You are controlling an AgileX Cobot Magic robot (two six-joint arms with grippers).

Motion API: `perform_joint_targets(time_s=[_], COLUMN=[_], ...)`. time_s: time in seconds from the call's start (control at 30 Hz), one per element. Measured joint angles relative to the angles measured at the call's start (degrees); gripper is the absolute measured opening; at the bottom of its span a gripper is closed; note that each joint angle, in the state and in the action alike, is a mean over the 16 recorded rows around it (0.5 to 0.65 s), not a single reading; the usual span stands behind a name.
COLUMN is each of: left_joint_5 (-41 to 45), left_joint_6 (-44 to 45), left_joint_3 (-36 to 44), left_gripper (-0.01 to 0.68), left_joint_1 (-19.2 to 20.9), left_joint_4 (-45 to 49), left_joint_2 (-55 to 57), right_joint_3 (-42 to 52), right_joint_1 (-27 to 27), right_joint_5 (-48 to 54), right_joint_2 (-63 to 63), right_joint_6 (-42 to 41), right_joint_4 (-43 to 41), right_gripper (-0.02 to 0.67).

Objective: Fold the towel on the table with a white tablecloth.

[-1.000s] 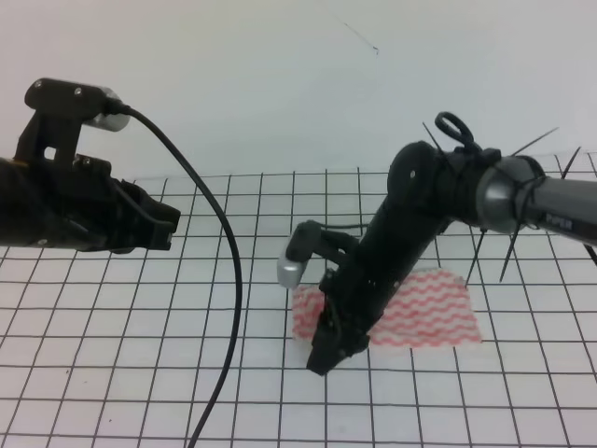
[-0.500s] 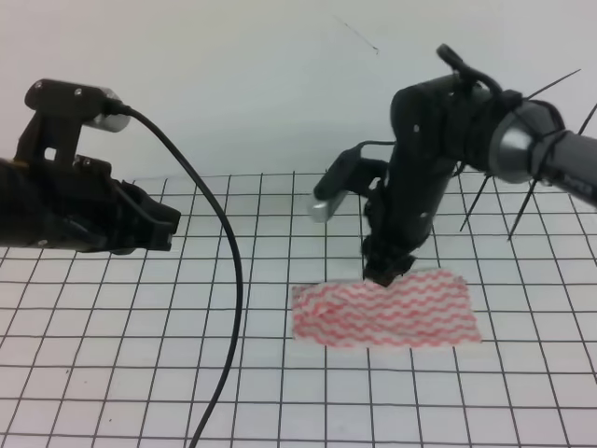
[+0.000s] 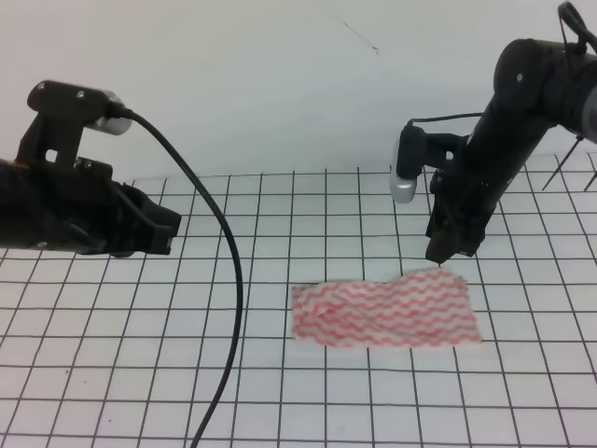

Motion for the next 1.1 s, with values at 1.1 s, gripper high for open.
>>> perform_joint_targets(time_s=[1.1], left_joint_5=[-0.46], left_joint_6=[0.14], left_joint_3=[0.00], left_gripper=[0.000], left_joint_1=[0.00], left_joint_4=[0.06], left_joint_2=[0.03], right_joint_3=[0.00], right_joint_1=[-1.03], right_joint_5=[2.56], right_joint_2=[4.20], right_joint_6=[-0.79], right_joint_4=[0.49], right_gripper=[0.149])
